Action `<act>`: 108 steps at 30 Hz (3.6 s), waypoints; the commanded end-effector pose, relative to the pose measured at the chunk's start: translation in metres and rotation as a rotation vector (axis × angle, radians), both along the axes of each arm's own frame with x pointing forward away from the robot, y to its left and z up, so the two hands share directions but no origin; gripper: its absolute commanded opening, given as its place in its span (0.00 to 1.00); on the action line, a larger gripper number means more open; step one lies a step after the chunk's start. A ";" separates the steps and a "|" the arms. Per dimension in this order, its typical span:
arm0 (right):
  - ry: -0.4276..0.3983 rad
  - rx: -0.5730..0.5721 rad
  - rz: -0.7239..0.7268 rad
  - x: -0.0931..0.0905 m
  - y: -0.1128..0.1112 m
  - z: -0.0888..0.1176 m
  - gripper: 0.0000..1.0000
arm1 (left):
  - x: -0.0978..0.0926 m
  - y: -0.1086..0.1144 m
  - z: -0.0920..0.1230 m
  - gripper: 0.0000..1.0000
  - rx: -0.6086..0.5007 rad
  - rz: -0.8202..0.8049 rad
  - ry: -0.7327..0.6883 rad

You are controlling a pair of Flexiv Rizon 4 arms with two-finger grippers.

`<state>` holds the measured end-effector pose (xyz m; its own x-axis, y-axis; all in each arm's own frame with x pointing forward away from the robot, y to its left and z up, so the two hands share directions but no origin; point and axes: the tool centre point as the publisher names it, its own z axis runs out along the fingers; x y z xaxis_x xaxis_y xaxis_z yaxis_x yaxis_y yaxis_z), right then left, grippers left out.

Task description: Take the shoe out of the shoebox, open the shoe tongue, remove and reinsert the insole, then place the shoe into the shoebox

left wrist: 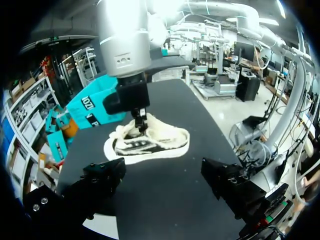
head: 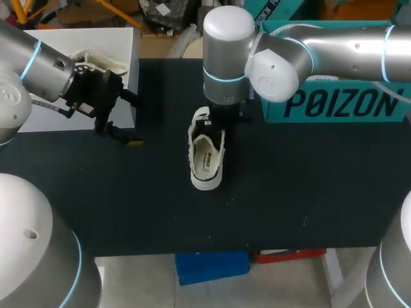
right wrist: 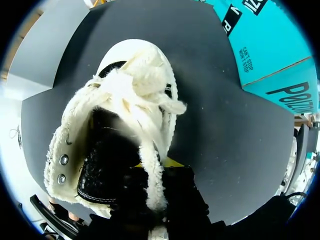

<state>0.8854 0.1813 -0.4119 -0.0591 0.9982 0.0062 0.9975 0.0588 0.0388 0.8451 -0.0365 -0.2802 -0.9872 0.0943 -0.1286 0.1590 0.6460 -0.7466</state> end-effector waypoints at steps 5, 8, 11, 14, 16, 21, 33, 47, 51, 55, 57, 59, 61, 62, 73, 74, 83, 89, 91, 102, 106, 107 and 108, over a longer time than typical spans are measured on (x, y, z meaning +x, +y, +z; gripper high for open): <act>-0.070 -0.004 0.092 -0.004 -0.019 0.077 0.00 | 0.000 0.000 -0.001 1.00 0.001 0.000 -0.001; -0.118 -0.002 0.268 0.002 -0.029 0.117 0.00 | 0.000 0.000 -0.001 1.00 0.001 0.000 -0.001; -0.144 -0.036 0.520 0.008 -0.039 0.165 0.00 | 0.000 0.000 -0.001 1.00 0.001 0.000 -0.001; -0.102 -0.143 0.836 0.014 -0.048 0.211 0.00 | 0.000 0.000 -0.001 1.00 0.001 0.000 -0.001; -0.093 -0.187 1.086 0.014 -0.052 0.239 0.00 | 0.000 0.000 -0.001 1.00 0.001 0.000 -0.001; -0.022 -0.224 1.307 0.013 -0.057 0.259 0.00 | 0.000 0.000 -0.001 1.00 0.001 0.000 -0.001; -0.022 -0.224 1.307 0.013 -0.057 0.259 0.00 | 0.000 0.000 -0.001 1.00 0.001 0.000 -0.001; -0.005 -0.233 1.284 0.035 -0.114 0.247 0.00 | 0.000 0.000 -0.001 1.00 0.001 0.000 -0.001; -0.009 -0.266 1.269 0.052 -0.144 0.243 0.00 | 0.000 0.000 -0.001 1.00 0.001 0.000 -0.001; -0.025 -0.268 1.268 0.069 -0.172 0.237 0.00 | 0.000 0.000 -0.001 1.00 0.001 0.000 -0.001; -0.035 -0.270 1.269 0.078 -0.185 0.233 0.00 | 0.000 0.000 -0.001 1.00 0.001 0.000 -0.001; -0.049 -0.261 1.280 0.087 -0.197 0.229 0.00 | 0.000 0.000 -0.001 1.00 0.001 0.000 -0.001; -0.055 -0.257 1.292 0.096 -0.208 0.225 0.00 | 0.000 0.000 -0.001 1.00 0.001 0.000 -0.001; -0.057 -0.254 1.291 0.101 -0.214 0.222 0.00 | 0.000 0.000 -0.001 1.00 0.001 0.000 -0.001; -0.075 -0.240 1.315 0.156 -0.276 0.214 0.00 | 0.000 0.000 -0.001 1.00 0.001 0.000 -0.001; -0.078 -0.238 1.322 0.160 -0.280 0.213 0.00 | 0.000 0.000 -0.001 1.00 0.001 0.000 -0.001; -0.047 -0.209 1.332 0.203 -0.309 0.194 0.00 | 0.000 0.000 -0.001 1.00 0.001 0.000 -0.001; -0.030 -0.183 1.300 0.221 -0.321 0.179 0.00 | 0.000 0.000 -0.001 1.00 0.001 0.000 -0.001; -0.025 -0.175 1.292 0.223 -0.325 0.176 0.00 | 0.000 0.000 -0.001 1.00 0.001 0.000 -0.001; -0.024 -0.133 1.229 0.230 -0.341 0.156 0.00 | 0.000 0.000 -0.001 1.00 0.001 0.000 -0.001; -0.035 -0.111 1.221 0.234 -0.342 0.143 0.00 | 0.000 0.000 -0.001 1.00 0.001 0.000 -0.001; -0.034 -0.104 1.223 0.235 -0.342 0.139 0.00 | 0.000 0.000 -0.001 1.00 0.001 0.000 -0.001; -0.035 -0.097 1.221 0.236 -0.341 0.135 0.00 | 0.000 0.000 -0.001 1.00 0.001 0.000 -0.001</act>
<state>1.1133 -0.1586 -0.2652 -0.9545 0.2823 -0.0959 0.2838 0.9589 -0.0027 0.8452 -0.0366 -0.2802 -0.9872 0.0943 -0.1285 0.1589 0.6460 -0.7466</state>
